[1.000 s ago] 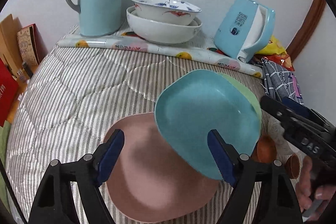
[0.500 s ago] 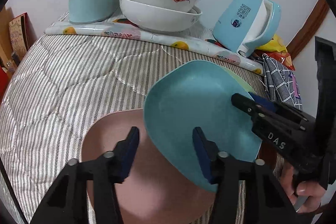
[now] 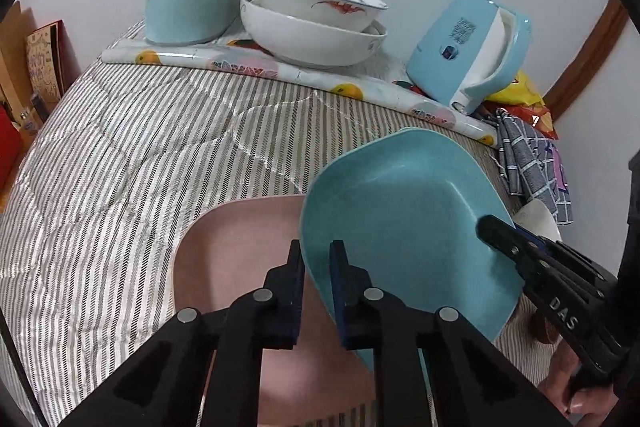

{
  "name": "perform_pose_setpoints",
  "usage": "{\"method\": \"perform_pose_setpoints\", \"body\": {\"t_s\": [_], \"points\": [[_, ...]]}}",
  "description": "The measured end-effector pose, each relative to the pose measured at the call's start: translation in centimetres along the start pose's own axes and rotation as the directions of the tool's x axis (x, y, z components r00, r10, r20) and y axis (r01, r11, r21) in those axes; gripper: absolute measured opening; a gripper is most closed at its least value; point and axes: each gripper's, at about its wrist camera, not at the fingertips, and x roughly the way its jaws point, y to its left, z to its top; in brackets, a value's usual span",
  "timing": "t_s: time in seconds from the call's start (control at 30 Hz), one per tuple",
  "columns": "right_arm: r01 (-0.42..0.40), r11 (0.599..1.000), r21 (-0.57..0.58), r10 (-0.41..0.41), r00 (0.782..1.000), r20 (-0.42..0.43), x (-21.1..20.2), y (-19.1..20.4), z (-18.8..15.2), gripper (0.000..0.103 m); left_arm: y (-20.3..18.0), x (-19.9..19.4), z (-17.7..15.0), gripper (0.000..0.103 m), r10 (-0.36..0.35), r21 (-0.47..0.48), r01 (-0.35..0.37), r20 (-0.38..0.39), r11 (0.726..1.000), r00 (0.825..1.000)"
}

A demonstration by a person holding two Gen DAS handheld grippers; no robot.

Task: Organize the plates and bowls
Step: 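Lift the light-blue plate with both grippers and carry it over the pink plate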

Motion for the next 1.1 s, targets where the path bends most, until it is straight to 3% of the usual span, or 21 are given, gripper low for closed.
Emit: {"method": "perform_pose_setpoints", "body": {"t_s": [0.53,1.1], "points": [[-0.059,0.991,0.118,0.050,0.996,0.079,-6.2,0.9,-3.8,0.005,0.1,-4.6,-1.3,0.009,-0.013,0.030,0.011,0.040,0.999,0.999],[-0.062,0.989,0.134,0.050,0.994,0.097,-7.6,3.2,-5.5,0.004,1.5,-6.6,-2.3,0.008,0.000,0.039,-0.002,0.057,0.999,0.998]]}}
